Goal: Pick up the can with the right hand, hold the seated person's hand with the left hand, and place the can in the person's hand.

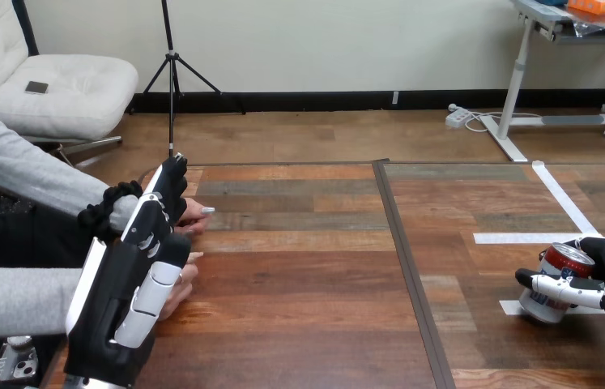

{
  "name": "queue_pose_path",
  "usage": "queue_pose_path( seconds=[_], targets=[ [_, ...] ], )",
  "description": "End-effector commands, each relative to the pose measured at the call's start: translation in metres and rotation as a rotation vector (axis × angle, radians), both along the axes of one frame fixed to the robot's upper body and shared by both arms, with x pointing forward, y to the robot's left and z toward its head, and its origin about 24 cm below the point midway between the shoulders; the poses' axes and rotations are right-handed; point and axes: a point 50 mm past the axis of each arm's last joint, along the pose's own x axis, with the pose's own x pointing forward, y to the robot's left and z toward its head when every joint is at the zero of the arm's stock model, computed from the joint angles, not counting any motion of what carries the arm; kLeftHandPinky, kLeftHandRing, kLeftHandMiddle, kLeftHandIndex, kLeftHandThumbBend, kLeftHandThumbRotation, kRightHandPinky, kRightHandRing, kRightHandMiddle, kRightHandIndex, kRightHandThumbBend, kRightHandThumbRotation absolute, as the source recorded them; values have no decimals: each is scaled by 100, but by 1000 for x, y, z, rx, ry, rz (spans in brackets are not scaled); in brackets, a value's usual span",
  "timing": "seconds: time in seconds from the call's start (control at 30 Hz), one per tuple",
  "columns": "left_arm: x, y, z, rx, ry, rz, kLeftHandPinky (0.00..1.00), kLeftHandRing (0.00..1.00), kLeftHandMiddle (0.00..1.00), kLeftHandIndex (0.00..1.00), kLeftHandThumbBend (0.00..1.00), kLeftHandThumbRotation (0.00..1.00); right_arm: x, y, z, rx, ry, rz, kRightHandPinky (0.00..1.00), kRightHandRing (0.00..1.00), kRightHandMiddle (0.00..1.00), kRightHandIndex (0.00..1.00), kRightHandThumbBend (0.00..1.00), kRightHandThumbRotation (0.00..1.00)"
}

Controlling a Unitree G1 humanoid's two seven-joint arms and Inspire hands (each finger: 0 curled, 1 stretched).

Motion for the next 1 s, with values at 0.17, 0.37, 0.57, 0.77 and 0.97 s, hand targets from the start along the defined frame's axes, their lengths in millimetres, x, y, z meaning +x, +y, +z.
queue_pose_path(
  seconds=[0.17, 0.37, 0.57, 0.77, 0.97],
  targets=[
    [9, 1, 17, 25, -104, -7, 100, 100, 100, 96, 70, 85, 18, -1, 30, -42, -142, 31, 34, 40, 45, 49, 66, 0],
    [9, 1, 17, 17, -98, -12, 100, 100, 100, 96, 69, 86, 18, -1, 31, -53, -152, 38, 34, 39, 45, 50, 66, 0],
    [9, 1, 17, 24, -105, -5, 100, 100, 100, 95, 69, 86, 18, 1, 32, -46, -173, 46, 34, 39, 45, 49, 67, 0],
    [8, 1, 16, 20, -95, -6, 100, 100, 100, 95, 69, 86, 19, 2, 33, -41, -185, 53, 34, 39, 44, 49, 67, 0],
    [8, 1, 16, 10, -85, -6, 100, 100, 100, 95, 71, 86, 19, 3, 35, -40, -198, 64, 35, 39, 45, 49, 67, 0]
  ],
)
